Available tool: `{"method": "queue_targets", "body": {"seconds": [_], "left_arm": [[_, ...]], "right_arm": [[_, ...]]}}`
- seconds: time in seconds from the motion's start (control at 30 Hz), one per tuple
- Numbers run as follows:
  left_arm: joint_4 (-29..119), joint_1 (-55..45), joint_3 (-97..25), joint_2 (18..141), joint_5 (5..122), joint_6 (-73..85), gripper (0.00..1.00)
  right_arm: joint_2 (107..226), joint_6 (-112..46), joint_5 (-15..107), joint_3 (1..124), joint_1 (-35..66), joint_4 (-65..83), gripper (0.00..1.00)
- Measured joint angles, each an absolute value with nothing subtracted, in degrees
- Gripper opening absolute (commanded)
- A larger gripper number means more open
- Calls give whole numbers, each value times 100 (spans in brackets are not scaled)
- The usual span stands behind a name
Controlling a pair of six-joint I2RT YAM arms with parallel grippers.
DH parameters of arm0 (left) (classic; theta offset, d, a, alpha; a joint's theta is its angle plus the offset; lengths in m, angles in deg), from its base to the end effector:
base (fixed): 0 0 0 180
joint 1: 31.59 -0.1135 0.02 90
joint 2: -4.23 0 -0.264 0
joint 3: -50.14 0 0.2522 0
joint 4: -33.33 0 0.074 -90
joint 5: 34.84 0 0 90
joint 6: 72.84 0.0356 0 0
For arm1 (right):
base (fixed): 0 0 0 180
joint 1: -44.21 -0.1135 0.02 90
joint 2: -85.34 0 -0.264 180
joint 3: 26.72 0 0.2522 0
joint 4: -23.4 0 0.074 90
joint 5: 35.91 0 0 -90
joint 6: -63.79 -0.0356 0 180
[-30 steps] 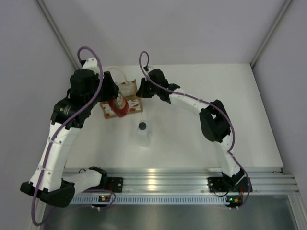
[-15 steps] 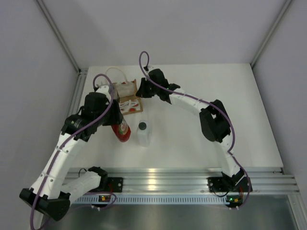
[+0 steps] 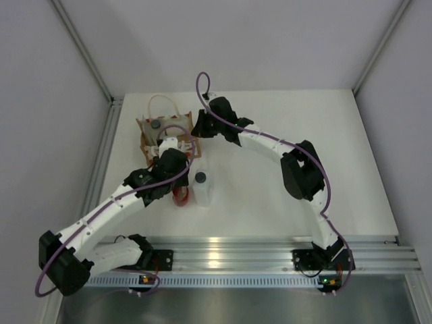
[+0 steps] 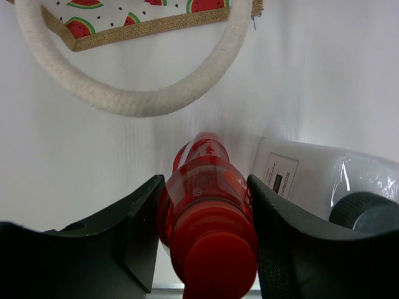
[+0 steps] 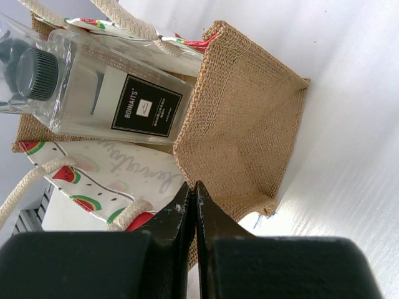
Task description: Take the personal care products out of the canvas bag
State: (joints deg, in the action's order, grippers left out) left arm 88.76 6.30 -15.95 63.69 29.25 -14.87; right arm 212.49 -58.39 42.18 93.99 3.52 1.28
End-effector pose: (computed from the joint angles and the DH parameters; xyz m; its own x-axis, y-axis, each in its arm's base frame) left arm 0.1723 -0.1144 0.2902 -0.6759 -0.0785 -0.7328 -0.0392 0.9967 -0.0706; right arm 0.3938 0.3483 0.2436 -0.7198 0.0684 -0.6908 -0.4632 0.6939 0.5513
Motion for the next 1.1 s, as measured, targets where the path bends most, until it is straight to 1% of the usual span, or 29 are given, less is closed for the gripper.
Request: {"method": "queue_targets", "body": {"seconds": [0.2,0.5,0.53,0.57,0.63,0.67,0.83,0.87,0.97,1.03,1.07,1.1], "left_arm": [[8338,829,-1423,6774,2545,-1745,0],[7888,932,-1318,7084,2372,-1918,0],[7829,945,-1318,7113,2357,-1926,6],[7787,956,-1318,7139,2337,-1940,15],[7731,980,-1318,7165,2313,-1944,29],[7715,991,-1318,7174,2304,-1946,34],[7704,1006,-1318,7180,2274,-1948,48],[7704,1008,-1318,7180,2272,-1946,53],[7704,1008,-1318,7174,2269,-1911,55],[7717,1011,-1318,7156,2254,-1870,61],[7726,1011,-1320,7143,2237,-1848,65],[7724,1011,-1324,7121,2180,-1817,73]], "right_arm": [[21249,-5839,4218,9399,350,128,0],[21249,-5841,4218,9399,350,128,0],[21249,-5841,4218,9399,350,128,0],[21249,-5841,4216,9399,350,128,0],[21249,-5841,4218,9399,350,128,0],[21249,-5841,4218,9399,350,128,0],[21249,-5841,4218,9399,350,131,0],[21249,-5841,4218,9399,350,131,0],[21249,-5843,4218,9399,350,128,0],[21249,-5841,4218,9399,350,131,0],[21249,-5841,4218,9399,350,128,0],[21249,-5843,4218,9399,350,128,0]]}}
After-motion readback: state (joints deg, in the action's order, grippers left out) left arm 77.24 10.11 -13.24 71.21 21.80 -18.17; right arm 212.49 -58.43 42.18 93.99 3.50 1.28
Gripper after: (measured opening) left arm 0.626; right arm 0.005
